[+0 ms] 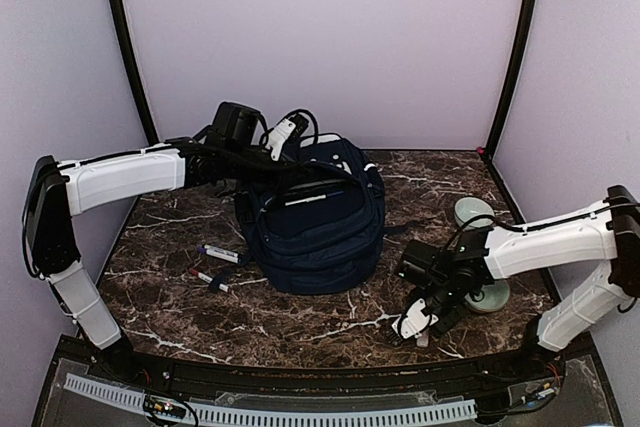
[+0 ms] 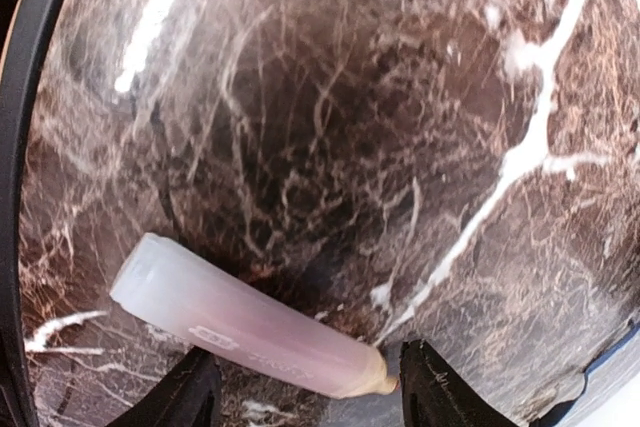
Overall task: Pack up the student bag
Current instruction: Move the pen to the center of the board.
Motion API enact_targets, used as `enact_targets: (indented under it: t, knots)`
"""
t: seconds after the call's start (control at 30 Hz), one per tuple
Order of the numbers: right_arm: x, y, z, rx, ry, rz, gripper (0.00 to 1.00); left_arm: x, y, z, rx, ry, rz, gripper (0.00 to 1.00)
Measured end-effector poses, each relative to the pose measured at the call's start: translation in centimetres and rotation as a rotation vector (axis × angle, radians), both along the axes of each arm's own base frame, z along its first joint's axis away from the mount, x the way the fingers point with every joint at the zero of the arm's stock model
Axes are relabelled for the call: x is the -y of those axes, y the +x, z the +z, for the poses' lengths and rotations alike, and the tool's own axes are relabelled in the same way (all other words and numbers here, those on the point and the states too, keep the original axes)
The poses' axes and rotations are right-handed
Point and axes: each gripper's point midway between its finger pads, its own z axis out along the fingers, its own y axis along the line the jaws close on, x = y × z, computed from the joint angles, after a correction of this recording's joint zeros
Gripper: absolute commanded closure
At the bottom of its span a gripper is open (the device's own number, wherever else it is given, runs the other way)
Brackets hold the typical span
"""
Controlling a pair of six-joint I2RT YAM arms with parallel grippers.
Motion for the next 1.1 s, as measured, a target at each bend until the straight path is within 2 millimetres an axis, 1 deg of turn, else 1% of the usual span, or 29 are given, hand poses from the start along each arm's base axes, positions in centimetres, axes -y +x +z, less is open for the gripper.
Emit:
enact_targets:
  t: [0.1,0.33,0.43,0.53,0.7,0.9,1.0,1.1]
  knots:
    - [-0.8,-0.1,-0.3,-0.028,0.008,-0.029,0.45,0.0,0.0,0.0,-0.001,0.000,0.000,1.00]
    - [-5.4,0.9,0.1,-0.088,0.107,-0.169,0.49,0.0,0.0,0.0,0.000,0.000,0.000,1.00]
    - [-6.3,1.1,-0.3,-0.109,0.113,-0.234,0.49,0.0,0.0,0.0,0.000,0.000,0.000,1.00]
    - [-6.4,1.2,-0.5,-0.116,0.110,-0.285,0.49,0.0,0.0,0.0,0.000,0.000,0.000,1.00]
    - [-5.9,1.0,-0.6,-0.127,0.097,-0.355,0.49,0.0,0.0,0.0,0.000,0.000,0.000,1.00]
    - [-4.3,1.0,-0.3,-0.134,0.069,-0.429,0.49,0.0,0.0,0.0,0.000,0.000,0.000,1.00]
    - [-3.4,1.1,0.2,-0.132,0.070,-0.457,0.52,0.0,0.0,0.0,0.000,0.000,0.000,1.00]
    - [-3.2,1.2,0.7,-0.127,0.084,-0.472,0.56,0.0,0.0,0.0,-0.002,0.000,-0.001,1.00]
